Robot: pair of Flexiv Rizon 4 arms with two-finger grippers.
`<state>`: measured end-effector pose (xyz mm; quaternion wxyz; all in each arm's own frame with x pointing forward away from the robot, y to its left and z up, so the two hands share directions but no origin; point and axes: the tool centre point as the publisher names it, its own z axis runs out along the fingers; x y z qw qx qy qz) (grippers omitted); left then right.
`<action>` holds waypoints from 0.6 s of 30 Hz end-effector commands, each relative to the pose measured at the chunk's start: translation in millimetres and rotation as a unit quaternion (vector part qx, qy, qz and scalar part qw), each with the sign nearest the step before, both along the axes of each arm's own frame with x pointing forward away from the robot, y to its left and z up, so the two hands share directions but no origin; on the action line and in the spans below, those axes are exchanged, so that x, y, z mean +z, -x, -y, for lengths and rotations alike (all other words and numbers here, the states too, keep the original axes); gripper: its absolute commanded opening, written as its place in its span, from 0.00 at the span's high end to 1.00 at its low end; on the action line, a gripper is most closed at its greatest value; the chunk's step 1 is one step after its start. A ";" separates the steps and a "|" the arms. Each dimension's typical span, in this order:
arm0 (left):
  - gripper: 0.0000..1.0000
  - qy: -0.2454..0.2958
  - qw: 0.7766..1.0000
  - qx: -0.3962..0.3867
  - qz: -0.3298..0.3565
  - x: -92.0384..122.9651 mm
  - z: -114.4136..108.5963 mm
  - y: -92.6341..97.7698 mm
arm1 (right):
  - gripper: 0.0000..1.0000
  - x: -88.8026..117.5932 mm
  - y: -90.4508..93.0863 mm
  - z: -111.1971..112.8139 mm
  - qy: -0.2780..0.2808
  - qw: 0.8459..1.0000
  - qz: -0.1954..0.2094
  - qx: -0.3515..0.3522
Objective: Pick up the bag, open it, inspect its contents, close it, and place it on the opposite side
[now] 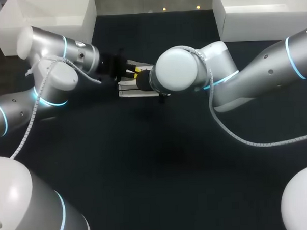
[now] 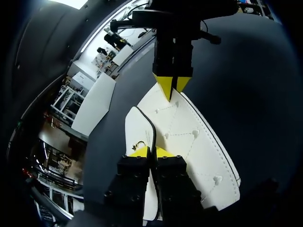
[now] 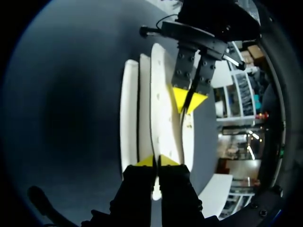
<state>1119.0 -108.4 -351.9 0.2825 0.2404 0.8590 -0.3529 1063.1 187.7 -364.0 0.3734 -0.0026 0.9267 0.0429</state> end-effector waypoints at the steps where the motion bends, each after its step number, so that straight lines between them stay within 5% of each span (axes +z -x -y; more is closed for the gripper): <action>1: 1.00 -0.009 1.000 0.013 -0.001 -6.0 9.7 -12.2 | 1.00 -0.9 2.2 1.5 0.000 1.000 0.001 0.001; 12: 1.00 0.016 1.000 -0.023 0.005 1.5 -8.0 -0.1 | 1.00 -0.9 2.2 1.5 0.000 1.000 0.001 0.001; 18: 1.00 0.009 1.000 -0.025 0.001 -3.7 -0.2 -1.3 | 1.00 -0.9 2.2 1.5 0.000 1.000 0.001 0.001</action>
